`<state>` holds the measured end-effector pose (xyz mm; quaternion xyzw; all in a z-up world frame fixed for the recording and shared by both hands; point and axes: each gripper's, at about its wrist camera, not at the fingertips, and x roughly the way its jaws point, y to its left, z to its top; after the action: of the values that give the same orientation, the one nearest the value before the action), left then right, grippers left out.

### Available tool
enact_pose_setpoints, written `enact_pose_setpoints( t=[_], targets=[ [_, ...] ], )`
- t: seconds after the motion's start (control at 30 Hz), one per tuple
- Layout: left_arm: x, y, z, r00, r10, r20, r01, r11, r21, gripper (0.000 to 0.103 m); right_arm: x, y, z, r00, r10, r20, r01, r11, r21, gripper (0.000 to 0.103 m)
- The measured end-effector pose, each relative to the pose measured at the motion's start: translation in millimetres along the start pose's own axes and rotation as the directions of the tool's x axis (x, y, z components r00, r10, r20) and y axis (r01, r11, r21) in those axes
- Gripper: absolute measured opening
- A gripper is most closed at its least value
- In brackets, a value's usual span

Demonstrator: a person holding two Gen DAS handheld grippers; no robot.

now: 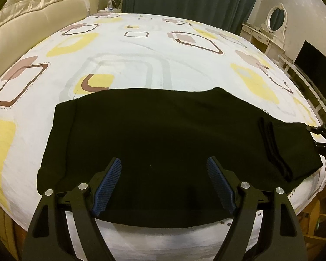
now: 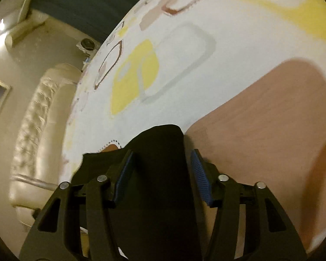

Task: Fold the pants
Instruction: 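Grasp the pants edge again with the right gripper and pull it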

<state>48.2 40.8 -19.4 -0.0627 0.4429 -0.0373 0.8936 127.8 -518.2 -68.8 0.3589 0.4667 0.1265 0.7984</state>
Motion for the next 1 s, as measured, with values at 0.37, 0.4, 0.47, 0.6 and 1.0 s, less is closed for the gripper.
enact_pose_setpoints(
  t=[0.37,0.4,0.47,0.6,1.0],
  targets=[
    [4,-5,-3,1.0,-0.002,-0.012,0.002,1.0,0.018,0.08,19,-32,3,0.999,0.042,-0.005,-0.042,0.995,0.091,0.019],
    [4,-5,-3,1.0,0.0,-0.013,0.0,1.0,0.019,0.08,20,-33,4,0.999,0.052,-0.007,-0.051,0.994,0.097,0.02],
    [3,-5,-3,1.0,0.001,-0.01,-0.001,1.0,0.017,0.08,18,-36,3,0.996,0.085,-0.009,-0.083,0.989,0.12,0.024],
    [0,-5,-3,1.0,0.0,-0.001,0.001,1.0,0.014,0.08,2,-41,-9,0.992,0.127,-0.006,-0.124,0.979,0.161,0.034],
    [-5,-7,-2,1.0,-0.006,0.01,0.006,1.0,0.016,0.08,-37,-52,-75,0.993,0.109,-0.049,-0.102,0.987,0.121,0.026]
  ],
)
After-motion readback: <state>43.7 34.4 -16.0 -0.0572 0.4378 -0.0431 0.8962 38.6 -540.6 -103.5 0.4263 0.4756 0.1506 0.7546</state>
